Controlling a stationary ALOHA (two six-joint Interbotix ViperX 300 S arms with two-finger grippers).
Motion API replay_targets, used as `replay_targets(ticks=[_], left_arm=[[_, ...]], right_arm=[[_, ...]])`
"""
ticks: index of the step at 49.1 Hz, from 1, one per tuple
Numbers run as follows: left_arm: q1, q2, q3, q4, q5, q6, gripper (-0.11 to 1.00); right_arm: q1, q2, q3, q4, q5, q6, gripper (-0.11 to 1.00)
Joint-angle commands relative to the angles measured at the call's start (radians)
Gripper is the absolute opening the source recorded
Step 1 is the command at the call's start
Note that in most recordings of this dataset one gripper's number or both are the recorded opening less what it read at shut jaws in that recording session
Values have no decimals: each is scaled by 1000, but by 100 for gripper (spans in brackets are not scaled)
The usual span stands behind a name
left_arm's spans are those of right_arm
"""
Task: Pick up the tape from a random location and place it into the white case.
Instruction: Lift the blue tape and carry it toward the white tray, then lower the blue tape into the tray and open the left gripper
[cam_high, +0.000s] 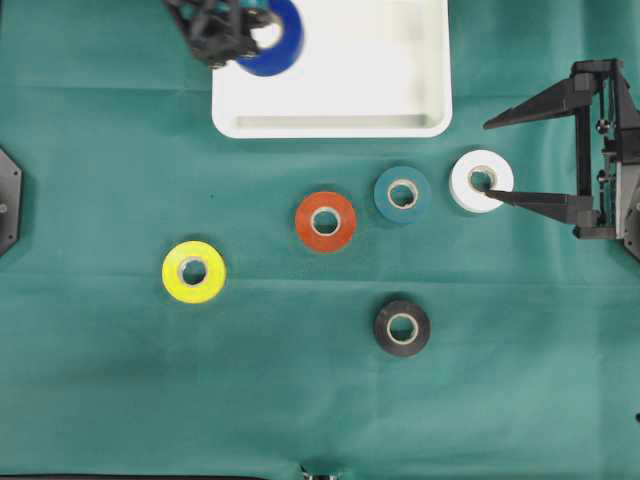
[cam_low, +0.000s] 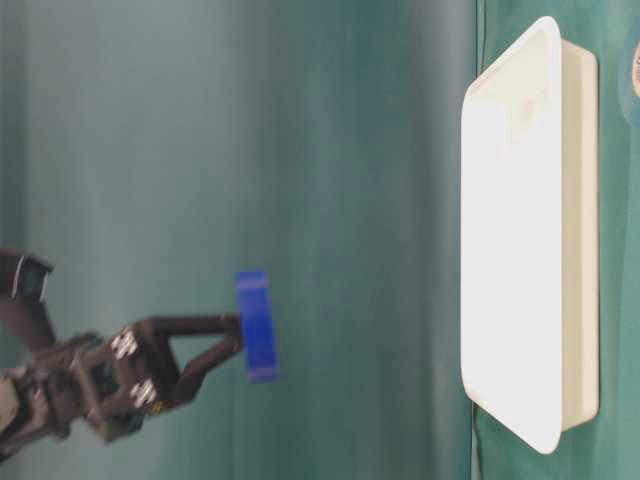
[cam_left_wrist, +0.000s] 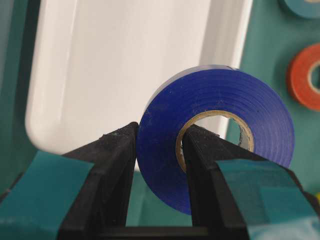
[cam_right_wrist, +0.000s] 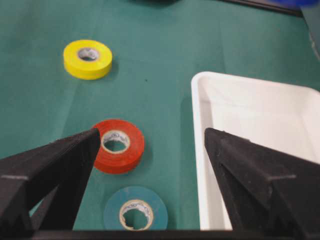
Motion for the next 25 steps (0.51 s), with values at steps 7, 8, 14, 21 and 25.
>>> replay_targets(ticks=[7,8,14,21,25], left_arm=[[-6,63,-121,0,-44,40,24],[-6,72,-133,0,-46,44,24],[-6,126,-206,0,-54,72,24],[-6,178,-268,0,-46,94,24],[-5,195,-282,0,-46,98,24]], right_arm=[[-2,0,-32,-3,-5,-2,92],[0,0,-32,-3,-5,-2,92],[0,0,-32,-3,-5,-2,92],[0,-2,-32,-3,-5,2,92],[0,0,-34,-3,-5,3,92]])
